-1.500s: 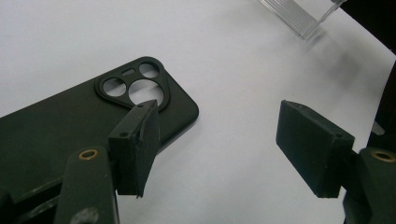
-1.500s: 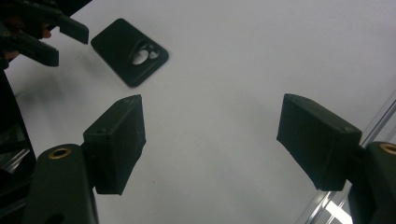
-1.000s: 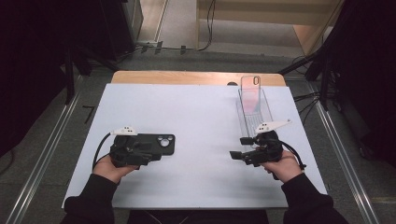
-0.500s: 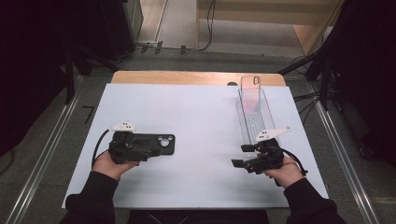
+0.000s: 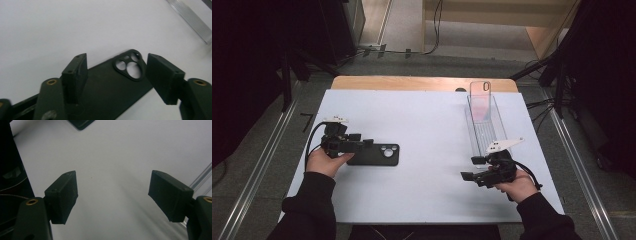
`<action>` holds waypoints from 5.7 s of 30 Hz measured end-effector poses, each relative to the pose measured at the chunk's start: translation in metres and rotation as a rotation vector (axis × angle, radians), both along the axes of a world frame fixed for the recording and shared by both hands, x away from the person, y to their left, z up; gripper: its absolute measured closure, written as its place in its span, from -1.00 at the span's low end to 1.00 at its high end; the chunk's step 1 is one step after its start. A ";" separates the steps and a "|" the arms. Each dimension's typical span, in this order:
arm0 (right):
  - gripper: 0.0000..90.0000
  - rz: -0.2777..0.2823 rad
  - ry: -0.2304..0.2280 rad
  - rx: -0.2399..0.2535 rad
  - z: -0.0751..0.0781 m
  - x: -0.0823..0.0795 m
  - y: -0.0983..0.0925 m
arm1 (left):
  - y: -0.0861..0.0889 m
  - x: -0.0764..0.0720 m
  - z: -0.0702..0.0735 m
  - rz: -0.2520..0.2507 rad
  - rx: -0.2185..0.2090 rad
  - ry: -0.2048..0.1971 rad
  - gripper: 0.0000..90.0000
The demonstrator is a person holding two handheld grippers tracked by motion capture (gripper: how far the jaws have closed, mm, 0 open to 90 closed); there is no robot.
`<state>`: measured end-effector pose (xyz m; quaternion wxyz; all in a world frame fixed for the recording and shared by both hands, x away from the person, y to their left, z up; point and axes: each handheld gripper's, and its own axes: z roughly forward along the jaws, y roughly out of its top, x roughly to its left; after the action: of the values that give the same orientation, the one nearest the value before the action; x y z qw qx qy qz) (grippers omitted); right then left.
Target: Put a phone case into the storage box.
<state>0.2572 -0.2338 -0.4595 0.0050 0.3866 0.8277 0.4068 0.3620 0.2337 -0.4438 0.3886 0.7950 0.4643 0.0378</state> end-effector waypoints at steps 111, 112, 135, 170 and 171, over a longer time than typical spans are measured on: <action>-0.53 0.021 -0.010 -0.046 -0.010 -0.010 -0.012 | -0.020 -0.074 -0.006 -0.239 -0.119 -0.031 -0.51; -0.53 0.023 -0.010 -0.047 -0.011 -0.010 -0.012 | -0.022 -0.073 -0.006 -0.233 -0.103 -0.038 -0.51; -0.53 0.024 -0.001 -0.051 -0.011 -0.010 -0.012 | -0.048 -0.026 -0.016 -0.236 -0.030 -0.090 -1.00; -0.53 0.024 0.004 -0.057 -0.012 -0.010 -0.012 | -0.058 -0.018 -0.051 -0.296 0.199 -0.007 -1.00; -0.53 0.024 0.003 -0.058 -0.012 -0.010 -0.012 | -0.058 -0.018 -0.051 -0.295 0.198 -0.008 -1.00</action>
<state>0.2471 -0.2453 -0.4711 0.0099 0.3769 0.8437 0.3822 0.3437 0.1757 -0.4946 0.3117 0.8886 0.3352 0.0291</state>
